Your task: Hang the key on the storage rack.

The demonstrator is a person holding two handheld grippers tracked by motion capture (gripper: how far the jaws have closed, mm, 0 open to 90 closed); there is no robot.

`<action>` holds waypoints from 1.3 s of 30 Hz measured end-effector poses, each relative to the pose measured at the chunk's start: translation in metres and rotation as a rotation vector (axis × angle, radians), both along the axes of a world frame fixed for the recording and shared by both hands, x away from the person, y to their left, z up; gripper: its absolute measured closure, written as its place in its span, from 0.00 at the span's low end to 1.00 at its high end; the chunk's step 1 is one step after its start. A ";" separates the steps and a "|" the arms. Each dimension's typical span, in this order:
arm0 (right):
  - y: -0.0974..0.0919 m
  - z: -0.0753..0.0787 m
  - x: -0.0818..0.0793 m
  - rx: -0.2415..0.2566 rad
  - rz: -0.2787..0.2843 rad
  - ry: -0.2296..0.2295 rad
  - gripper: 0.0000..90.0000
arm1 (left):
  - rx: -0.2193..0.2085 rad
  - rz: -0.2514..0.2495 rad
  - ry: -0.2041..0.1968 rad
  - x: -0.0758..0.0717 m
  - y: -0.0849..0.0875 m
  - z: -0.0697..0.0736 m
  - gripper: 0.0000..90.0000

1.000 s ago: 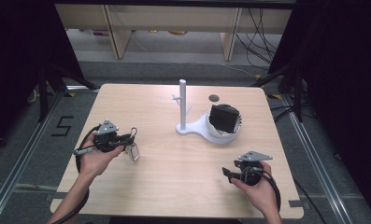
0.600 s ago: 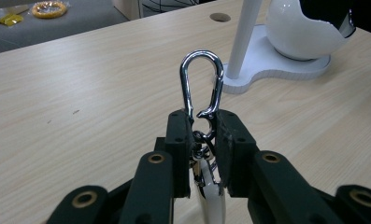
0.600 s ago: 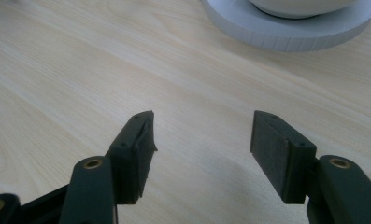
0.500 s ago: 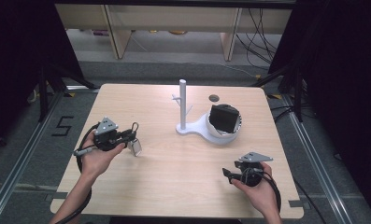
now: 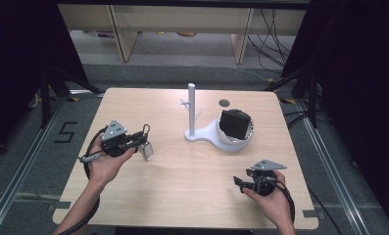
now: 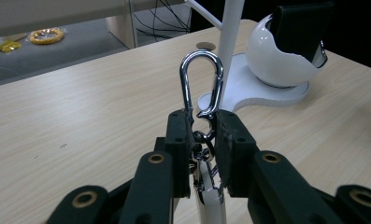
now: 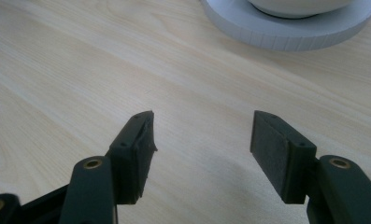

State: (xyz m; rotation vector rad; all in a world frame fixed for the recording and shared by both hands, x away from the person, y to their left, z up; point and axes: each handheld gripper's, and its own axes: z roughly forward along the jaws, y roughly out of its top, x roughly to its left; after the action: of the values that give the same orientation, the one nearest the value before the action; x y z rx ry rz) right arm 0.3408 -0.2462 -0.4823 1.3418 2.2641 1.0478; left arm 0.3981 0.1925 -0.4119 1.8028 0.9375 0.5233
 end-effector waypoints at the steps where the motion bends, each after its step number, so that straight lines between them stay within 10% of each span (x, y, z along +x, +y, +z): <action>1: 0.000 0.000 0.000 0.000 0.005 -0.004 0.45 | -0.002 -0.008 -0.002 0.001 -0.001 0.000 0.84; 39: -0.001 0.001 -0.004 0.023 -0.028 0.019 0.45 | -0.040 -0.077 -0.105 0.017 -0.044 0.030 0.84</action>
State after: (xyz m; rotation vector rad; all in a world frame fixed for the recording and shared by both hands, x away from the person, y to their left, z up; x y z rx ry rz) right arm 0.3370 -0.2473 -0.4809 1.3948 2.2469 1.0593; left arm 0.4150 0.1485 -0.3822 1.7513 0.7985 0.5415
